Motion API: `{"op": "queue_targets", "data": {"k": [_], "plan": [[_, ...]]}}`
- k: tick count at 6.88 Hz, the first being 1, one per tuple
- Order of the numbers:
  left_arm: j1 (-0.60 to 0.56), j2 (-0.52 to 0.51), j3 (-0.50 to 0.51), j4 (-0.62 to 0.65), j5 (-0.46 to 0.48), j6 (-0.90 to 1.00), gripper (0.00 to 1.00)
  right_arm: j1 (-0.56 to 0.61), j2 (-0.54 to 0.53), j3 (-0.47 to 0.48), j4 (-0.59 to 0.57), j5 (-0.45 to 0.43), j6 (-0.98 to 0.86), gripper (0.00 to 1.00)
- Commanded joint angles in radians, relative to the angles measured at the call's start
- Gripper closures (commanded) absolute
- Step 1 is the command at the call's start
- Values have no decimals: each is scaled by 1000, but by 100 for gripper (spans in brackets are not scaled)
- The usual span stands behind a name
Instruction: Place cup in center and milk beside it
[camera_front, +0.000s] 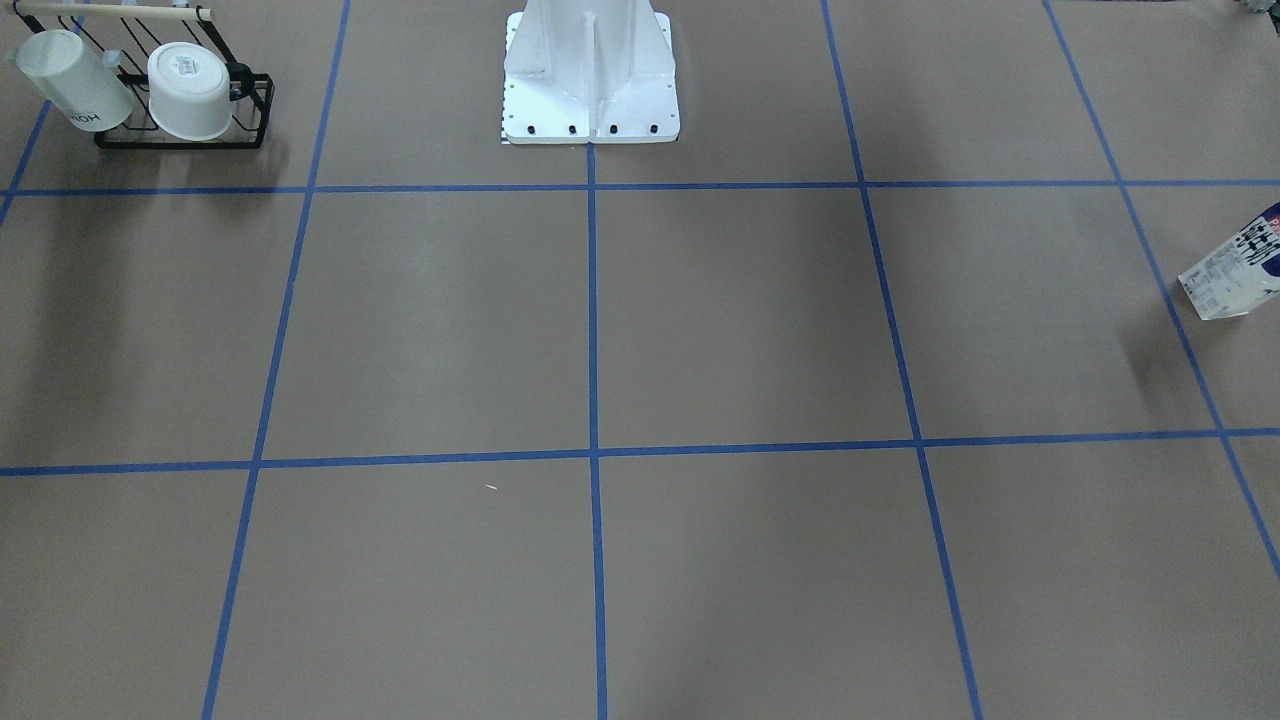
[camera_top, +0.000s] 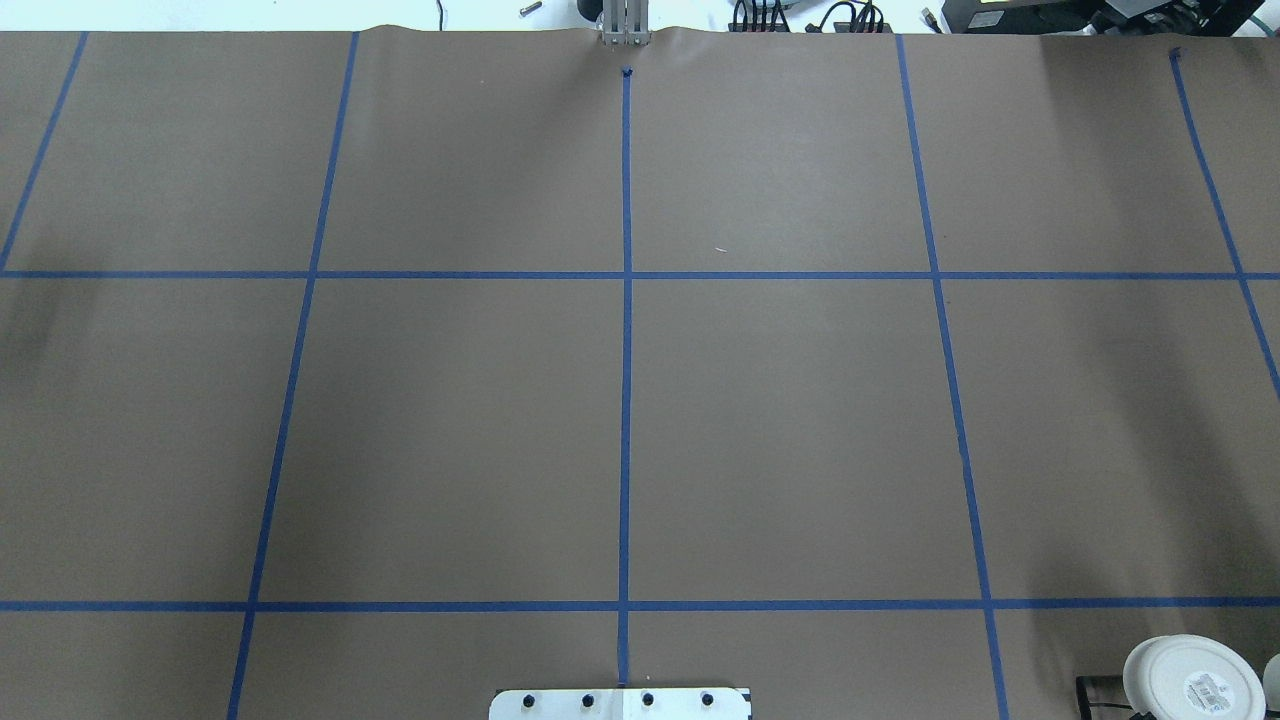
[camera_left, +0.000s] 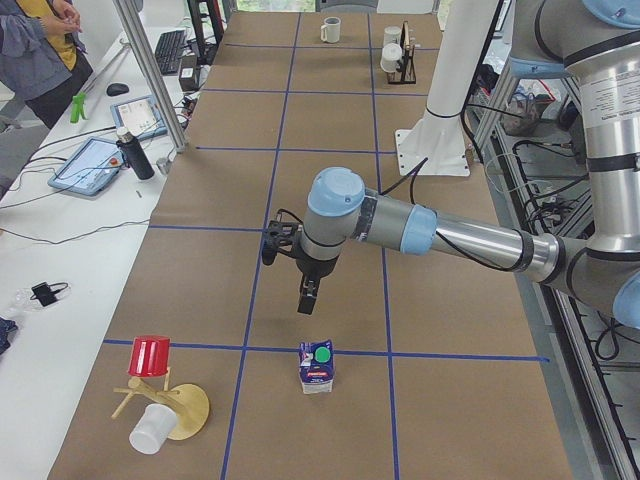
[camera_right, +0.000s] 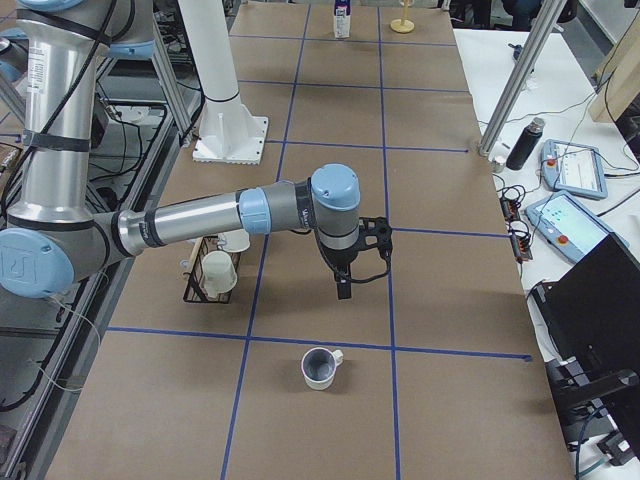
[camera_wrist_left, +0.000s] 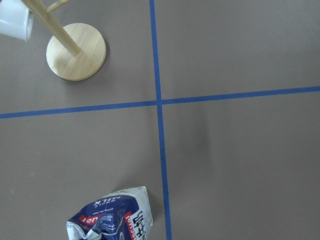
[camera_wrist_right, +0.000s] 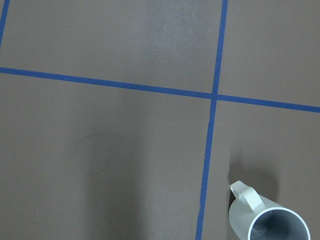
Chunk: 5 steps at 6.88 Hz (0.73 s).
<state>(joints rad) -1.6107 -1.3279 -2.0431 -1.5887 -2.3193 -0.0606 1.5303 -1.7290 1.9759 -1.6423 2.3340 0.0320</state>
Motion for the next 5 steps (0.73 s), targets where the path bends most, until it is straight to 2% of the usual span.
{"op": "queue_targets", "data": {"k": [1, 3, 5], "plan": [[2, 21, -3, -4, -2, -5, 2, -1, 0, 0, 7, 2, 0, 0], [0, 26, -15, -2, -5, -5, 2, -1, -15, -6, 9, -1, -9, 0], [2, 19, -8, -2, -2, -5, 2, 1, -6, -133, 10, -10, -74, 0]]}}
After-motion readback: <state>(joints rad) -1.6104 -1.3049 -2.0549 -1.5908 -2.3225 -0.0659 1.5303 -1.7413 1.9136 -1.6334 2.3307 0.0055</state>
